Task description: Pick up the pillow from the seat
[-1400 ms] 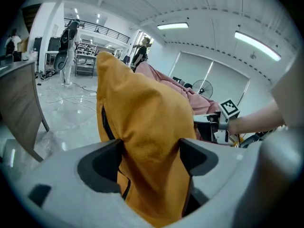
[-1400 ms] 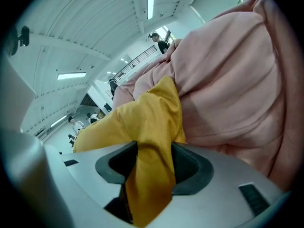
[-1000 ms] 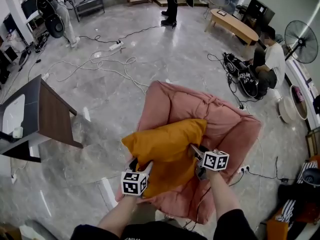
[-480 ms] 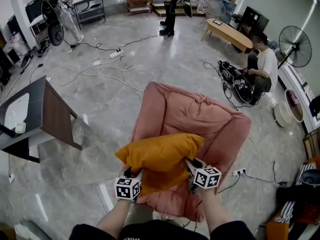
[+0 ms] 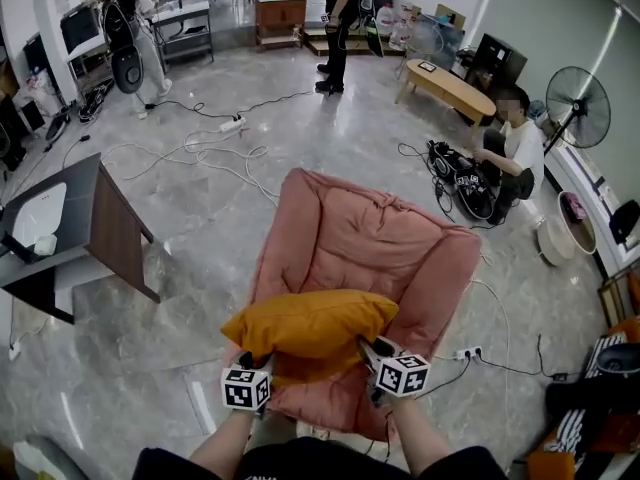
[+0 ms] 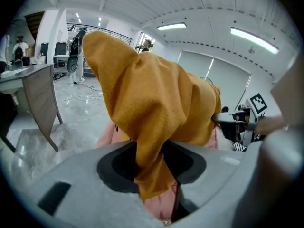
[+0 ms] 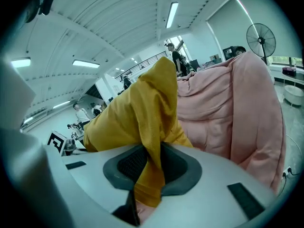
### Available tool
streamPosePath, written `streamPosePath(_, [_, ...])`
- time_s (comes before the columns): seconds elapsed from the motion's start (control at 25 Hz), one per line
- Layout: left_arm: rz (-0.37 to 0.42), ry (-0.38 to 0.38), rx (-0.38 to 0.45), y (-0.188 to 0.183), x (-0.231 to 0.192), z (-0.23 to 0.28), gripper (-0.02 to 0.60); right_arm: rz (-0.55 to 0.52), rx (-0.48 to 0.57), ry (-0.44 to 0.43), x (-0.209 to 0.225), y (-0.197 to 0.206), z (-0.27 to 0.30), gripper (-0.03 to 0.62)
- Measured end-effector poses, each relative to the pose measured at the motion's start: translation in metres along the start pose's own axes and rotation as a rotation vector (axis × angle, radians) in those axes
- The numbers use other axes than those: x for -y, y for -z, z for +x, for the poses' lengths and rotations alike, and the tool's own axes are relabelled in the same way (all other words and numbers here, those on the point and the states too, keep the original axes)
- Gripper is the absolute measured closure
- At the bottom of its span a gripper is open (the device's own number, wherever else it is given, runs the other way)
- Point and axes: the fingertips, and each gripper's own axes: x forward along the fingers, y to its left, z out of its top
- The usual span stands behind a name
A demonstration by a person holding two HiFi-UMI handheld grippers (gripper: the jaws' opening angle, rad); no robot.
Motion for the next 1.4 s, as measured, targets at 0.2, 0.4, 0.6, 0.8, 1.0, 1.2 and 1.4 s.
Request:
streamPosePath(0.2, [0.002,-0.013,0.0,0.022,0.013,-0.023,0.431,-0.031,-0.014,-0.012,-0.011,0.022,-0.028,0.514])
streamPosePath(0.4, [0.011,-0.025,0.0,0.036,0.024,-0.047,0.442,-0.091,-0.014,-0.053,-0.026,0.031,-0.051,0.526])
streamPosePath(0.6, [0.023,-0.036,0.025,0.041,0.037,-0.07,0.449,-0.149,0.009,-0.072,-0.038,0.031,-0.073,0.534])
streamPosePath(0.8, [0.048,-0.035,0.069,0.033,0.049,-0.092,0.457,-0.176,0.062,-0.101,-0.052,0.019,-0.097,0.54])
streamPosePath(1.0, [0.074,-0.031,0.137,0.015,0.063,-0.114,0.459,-0.183,0.124,-0.115,-0.063,0.005,-0.122,0.543])
streamPosePath(1.2, [0.102,-0.028,0.207,-0.007,0.073,-0.138,0.46,-0.19,0.178,-0.155,-0.077,-0.011,-0.142,0.548])
streamPosePath(1.4, [0.124,-0.034,0.261,-0.028,0.084,-0.16,0.462,-0.201,0.232,-0.19,-0.09,-0.03,-0.162,0.55])
